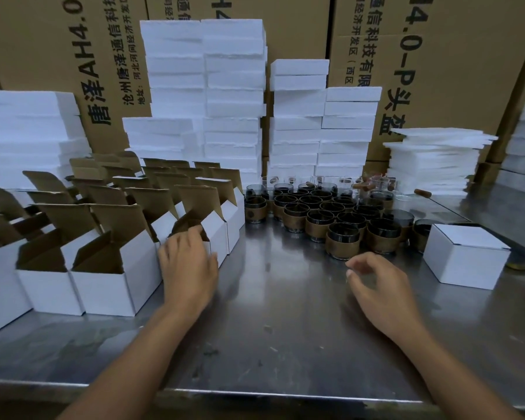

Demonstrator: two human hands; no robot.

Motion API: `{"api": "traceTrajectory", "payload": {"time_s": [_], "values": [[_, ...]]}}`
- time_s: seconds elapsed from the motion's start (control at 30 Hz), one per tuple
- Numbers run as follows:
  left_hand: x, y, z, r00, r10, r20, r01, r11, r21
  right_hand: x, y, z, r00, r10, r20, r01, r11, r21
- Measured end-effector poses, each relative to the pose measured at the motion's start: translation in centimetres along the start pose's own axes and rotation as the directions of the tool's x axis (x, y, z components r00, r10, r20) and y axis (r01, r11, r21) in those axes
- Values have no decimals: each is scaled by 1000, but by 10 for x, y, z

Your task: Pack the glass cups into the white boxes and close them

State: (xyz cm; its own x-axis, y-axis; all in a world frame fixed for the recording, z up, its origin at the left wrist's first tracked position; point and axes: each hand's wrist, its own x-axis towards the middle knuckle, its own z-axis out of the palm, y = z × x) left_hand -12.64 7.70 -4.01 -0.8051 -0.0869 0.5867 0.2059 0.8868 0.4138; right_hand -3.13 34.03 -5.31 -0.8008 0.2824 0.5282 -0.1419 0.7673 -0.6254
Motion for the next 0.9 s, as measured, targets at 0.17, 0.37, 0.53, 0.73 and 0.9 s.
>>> {"api": "traceTrajectory", "payload": {"time_s": [0.17,0.37,0.53,0.73,0.9], "values": [[-11,21,-6,984,175,-20,-175,984,-22,-1,-4,-1,1000,-4,-9,4,1000,6],[-28,66,-4,953,302,-36,-304,938,-169,-6,-19,7,993,-46,108,32,992,124],[-35,88,9,957,289,-1,-281,928,-244,-2,-28,31,962,1,272,-97,936,339],[-48,98,15,904,413,-110,-428,870,-247,15,-26,48,964,-16,264,-106,891,441],[-38,88,12,744,566,-354,-648,741,-177,20,-17,47,961,-32,274,-88,907,412]]}}
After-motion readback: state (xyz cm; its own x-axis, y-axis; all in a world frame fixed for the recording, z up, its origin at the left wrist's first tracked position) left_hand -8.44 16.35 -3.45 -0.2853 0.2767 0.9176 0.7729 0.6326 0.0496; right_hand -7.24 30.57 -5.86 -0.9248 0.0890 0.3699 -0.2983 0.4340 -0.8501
